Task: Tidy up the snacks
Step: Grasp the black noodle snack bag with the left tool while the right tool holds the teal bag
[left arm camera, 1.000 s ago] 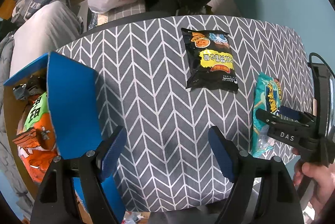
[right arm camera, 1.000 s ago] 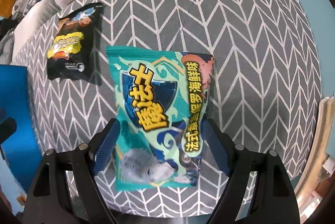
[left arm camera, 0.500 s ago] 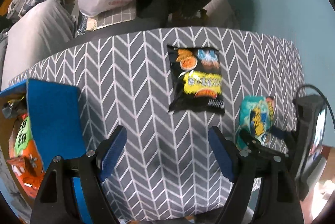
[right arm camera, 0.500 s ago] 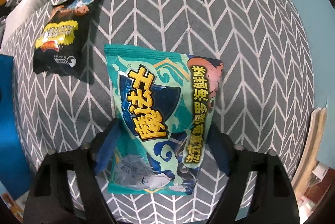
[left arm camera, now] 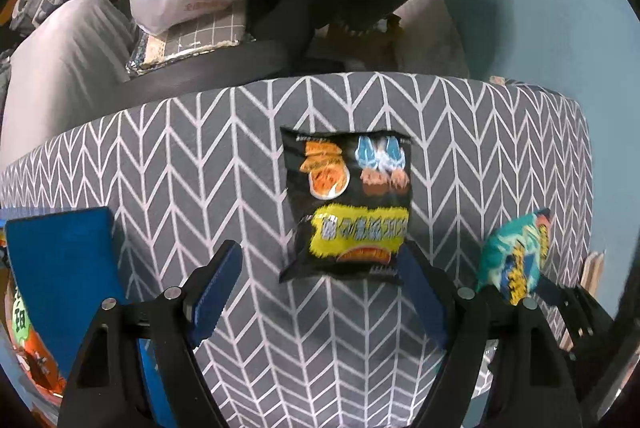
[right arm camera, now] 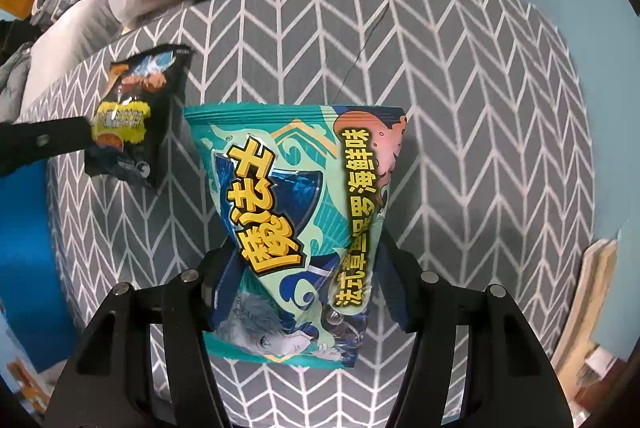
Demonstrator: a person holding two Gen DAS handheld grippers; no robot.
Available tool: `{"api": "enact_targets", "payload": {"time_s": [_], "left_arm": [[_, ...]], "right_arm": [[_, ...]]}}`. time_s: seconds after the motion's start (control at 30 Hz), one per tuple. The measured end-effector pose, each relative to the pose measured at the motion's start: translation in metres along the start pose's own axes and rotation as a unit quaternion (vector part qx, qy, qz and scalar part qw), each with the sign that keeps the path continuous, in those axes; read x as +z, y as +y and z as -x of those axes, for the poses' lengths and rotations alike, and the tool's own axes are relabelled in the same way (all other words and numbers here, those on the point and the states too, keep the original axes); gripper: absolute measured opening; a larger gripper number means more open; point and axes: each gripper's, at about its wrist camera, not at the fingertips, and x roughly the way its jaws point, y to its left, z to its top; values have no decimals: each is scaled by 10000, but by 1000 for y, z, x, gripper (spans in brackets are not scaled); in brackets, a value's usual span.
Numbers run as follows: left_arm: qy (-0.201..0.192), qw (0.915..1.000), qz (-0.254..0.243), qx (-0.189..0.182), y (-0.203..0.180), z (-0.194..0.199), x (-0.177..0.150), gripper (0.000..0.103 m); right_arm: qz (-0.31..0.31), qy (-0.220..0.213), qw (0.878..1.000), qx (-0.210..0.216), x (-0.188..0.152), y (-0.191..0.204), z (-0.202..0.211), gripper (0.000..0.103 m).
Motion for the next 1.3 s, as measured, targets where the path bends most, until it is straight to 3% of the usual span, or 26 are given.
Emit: {"api": "enact_targets", "payload": {"time_s": [0.23, 0.53, 0.57, 0.6, 0.7, 0.87, 1.3], "left_arm": [[118, 9999, 21, -72, -15, -15, 14, 85], [387, 9991, -72, 178, -23, -50, 16, 86], [356, 9992, -83, 190, -21, -51, 15, 84], [331, 9992, -93, 191, -21, -51, 15, 75], [254, 9992, -232, 182, -18, -51, 13, 67], [126, 9965, -631, 539, -23, -42, 3, 66], [-539, 9971, -433, 333, 10, 42, -32, 66]], "right_arm": [[5, -22, 10000, 64, -2, 0, 7, 61], [29, 1, 9999, 113, 3, -8, 2, 61], [38, 2, 9999, 122, 5, -9, 4, 61], [48, 2, 9999, 136, 6, -10, 5, 61], [75, -4, 9998, 166, 8, -12, 7, 61], [133, -24, 9996, 230, 7, -14, 12, 61], [418, -246, 9984, 290, 7, 14, 44, 61]]}}
